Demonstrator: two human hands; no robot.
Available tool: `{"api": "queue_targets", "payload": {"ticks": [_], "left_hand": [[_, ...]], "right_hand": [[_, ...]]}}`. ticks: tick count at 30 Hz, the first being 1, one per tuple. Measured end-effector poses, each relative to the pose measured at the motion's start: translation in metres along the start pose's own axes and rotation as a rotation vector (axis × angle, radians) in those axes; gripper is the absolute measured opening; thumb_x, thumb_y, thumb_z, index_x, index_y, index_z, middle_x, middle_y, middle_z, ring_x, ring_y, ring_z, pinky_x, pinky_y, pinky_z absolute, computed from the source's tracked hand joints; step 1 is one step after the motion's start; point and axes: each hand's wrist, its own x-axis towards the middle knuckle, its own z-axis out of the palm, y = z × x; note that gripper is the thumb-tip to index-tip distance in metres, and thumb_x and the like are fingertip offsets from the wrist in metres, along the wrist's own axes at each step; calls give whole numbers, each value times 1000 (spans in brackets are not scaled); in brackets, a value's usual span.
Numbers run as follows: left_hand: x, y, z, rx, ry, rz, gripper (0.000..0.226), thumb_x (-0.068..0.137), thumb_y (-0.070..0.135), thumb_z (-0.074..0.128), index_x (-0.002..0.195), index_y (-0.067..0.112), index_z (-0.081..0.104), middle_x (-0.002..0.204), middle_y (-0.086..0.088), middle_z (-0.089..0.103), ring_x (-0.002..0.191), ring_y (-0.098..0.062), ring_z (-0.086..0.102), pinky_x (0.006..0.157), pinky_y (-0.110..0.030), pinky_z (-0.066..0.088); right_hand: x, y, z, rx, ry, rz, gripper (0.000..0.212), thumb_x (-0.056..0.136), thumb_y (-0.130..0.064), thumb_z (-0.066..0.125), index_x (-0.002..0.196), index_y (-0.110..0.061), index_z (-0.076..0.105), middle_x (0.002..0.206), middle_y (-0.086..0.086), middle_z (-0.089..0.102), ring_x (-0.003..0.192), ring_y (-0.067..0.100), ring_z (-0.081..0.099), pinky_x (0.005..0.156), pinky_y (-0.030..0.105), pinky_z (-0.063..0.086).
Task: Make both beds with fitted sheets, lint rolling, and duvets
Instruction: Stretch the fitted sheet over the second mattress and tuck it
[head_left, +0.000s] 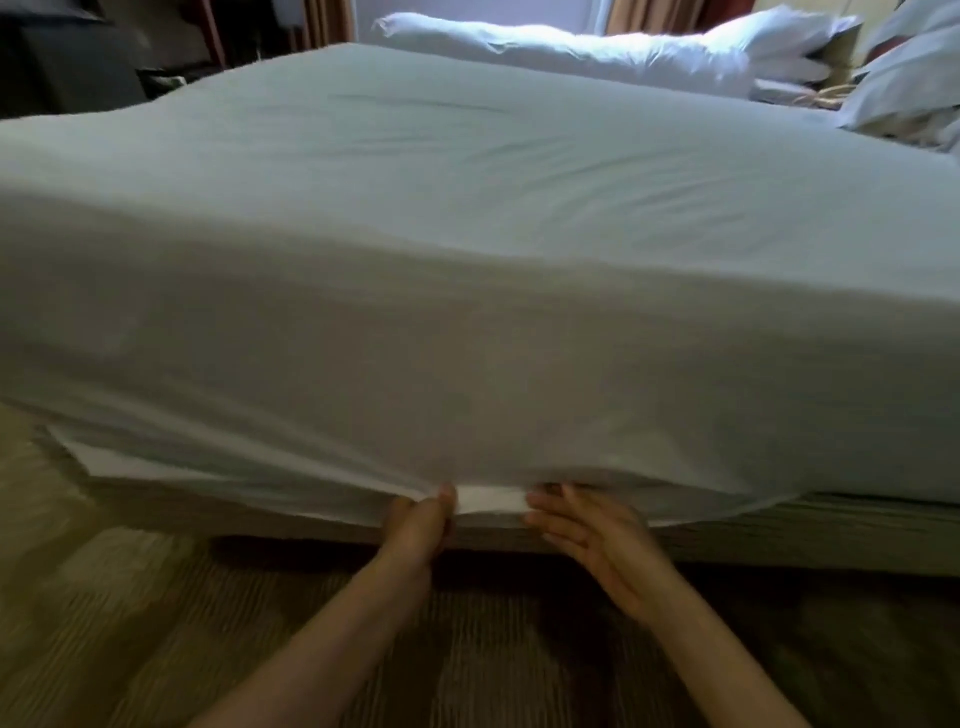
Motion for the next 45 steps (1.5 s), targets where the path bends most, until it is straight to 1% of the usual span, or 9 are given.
{"api": "queue_targets", "payload": {"ticks": [11, 16, 23, 26, 29, 34, 39, 42, 45], "left_hand": [[-7, 5, 45, -357, 205, -149, 47, 92, 18, 56, 134, 1, 43, 130, -17, 54, 115, -35, 55, 99, -44, 46], [-18, 14, 55, -573, 172, -306, 45, 91, 27, 58, 133, 12, 49, 133, -5, 55, 115, -20, 58, 84, -24, 47], [-46, 33, 47, -535, -114, -420, 39, 97, 25, 38, 59, 17, 41, 37, 5, 47, 47, -7, 40, 57, -22, 37], [-51, 42, 40, -524, -181, -338, 33, 97, 18, 38, 66, 9, 46, 62, -7, 58, 58, -19, 55, 58, -26, 45], [-58, 43, 41, -479, -242, -258, 27, 98, 21, 40, 82, 2, 52, 86, -12, 57, 76, -23, 56, 73, -34, 45], [-61, 37, 38, -520, -299, -165, 29, 90, 19, 53, 103, -7, 55, 119, -20, 60, 105, -27, 60, 95, -36, 43], [-51, 21, 26, -508, -624, -126, 106, 33, 17, 95, 125, -2, 47, 124, -21, 61, 112, -32, 62, 97, -47, 47], [-46, 16, 40, -507, -661, -99, 110, 32, 26, 97, 128, 4, 49, 125, -15, 62, 114, -28, 61, 99, -47, 46], [-40, 19, 52, -561, -653, -50, 110, 27, 27, 98, 125, 6, 51, 122, -16, 64, 112, -31, 62, 101, -45, 40]], "right_hand": [[3, -42, -25, 249, 489, 208, 29, 100, -9, 30, 79, -11, 51, 57, 4, 67, 38, 10, 61, 55, 27, 41], [-5, -59, -49, 494, 570, 149, 29, 99, -5, 31, 75, -2, 47, 89, 12, 58, 105, 23, 58, 93, 31, 44], [-2, -44, -65, 556, 443, -9, 21, 96, -1, 36, 82, -1, 53, 86, 13, 57, 71, 21, 62, 103, 35, 41], [-10, -40, -86, 585, 274, -35, 17, 77, 6, 58, 94, 6, 56, 94, 23, 63, 81, 30, 66, 104, 41, 43], [-10, -49, -103, 555, 168, 14, 84, 13, 6, 85, 92, 11, 57, 88, 30, 67, 76, 37, 70, 80, 47, 54], [-11, -63, -112, 580, 183, 107, 32, 75, 6, 49, 107, 8, 50, 116, 33, 53, 103, 43, 56, 89, 46, 49], [-7, -60, -113, 675, 70, 0, 104, 15, 1, 89, 113, 4, 54, 112, 26, 61, 108, 40, 57, 72, 51, 53], [-6, -52, -99, 711, 68, -47, 35, 74, -2, 67, 107, -1, 56, 106, 19, 62, 103, 31, 59, 79, 43, 53], [1, -43, -95, 786, 25, -100, 32, 78, -5, 66, 109, -4, 58, 110, 19, 63, 108, 30, 59, 91, 45, 52]]}}
